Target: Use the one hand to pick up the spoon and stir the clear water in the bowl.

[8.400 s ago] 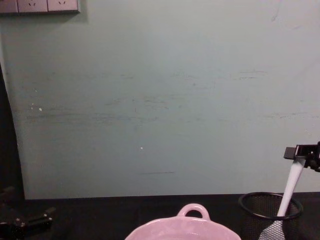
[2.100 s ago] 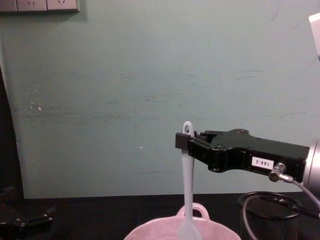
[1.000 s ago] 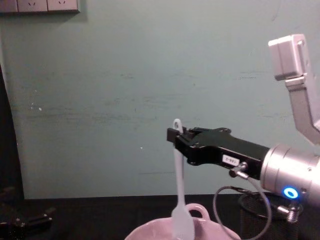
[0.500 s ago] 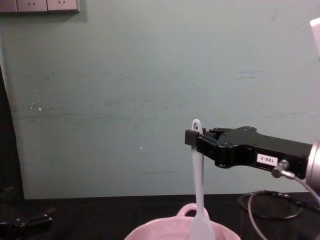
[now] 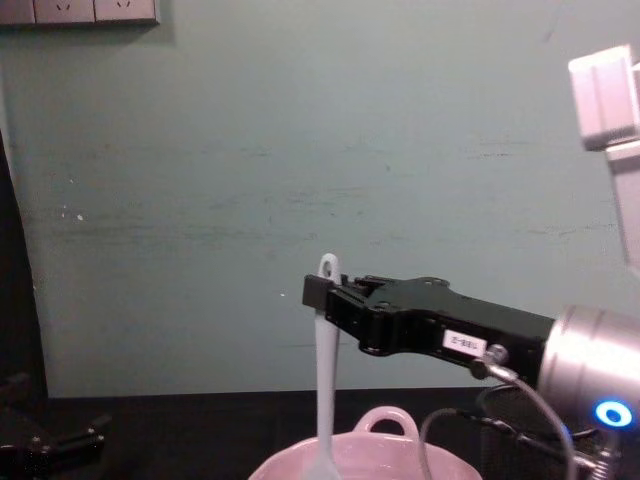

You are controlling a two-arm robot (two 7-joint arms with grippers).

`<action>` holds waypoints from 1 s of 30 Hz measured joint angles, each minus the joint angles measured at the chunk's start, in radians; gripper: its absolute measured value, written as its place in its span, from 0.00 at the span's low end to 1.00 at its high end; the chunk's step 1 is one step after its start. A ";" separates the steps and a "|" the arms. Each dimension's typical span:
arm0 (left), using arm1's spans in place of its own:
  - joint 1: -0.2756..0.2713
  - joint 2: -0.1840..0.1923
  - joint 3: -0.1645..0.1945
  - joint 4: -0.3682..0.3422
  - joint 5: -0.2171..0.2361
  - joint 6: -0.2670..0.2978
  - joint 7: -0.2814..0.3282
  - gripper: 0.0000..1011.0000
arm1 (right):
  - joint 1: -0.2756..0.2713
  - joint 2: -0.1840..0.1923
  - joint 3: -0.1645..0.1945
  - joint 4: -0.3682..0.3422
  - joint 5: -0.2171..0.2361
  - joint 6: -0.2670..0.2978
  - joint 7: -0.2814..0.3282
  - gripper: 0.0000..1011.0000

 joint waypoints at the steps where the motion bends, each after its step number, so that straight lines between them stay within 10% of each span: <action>1: 0.000 0.000 0.000 0.000 0.000 0.000 0.000 1.00 | 0.012 -0.013 -0.005 0.023 -0.009 -0.015 -0.005 0.12; 16: 0.000 0.000 0.000 0.000 0.000 0.000 0.000 1.00 | 0.108 -0.077 0.015 0.208 -0.130 -0.145 -0.066 0.12; 30: 0.000 0.000 0.000 0.000 0.000 0.000 0.000 1.00 | 0.012 0.019 0.072 0.047 -0.099 -0.078 -0.027 0.12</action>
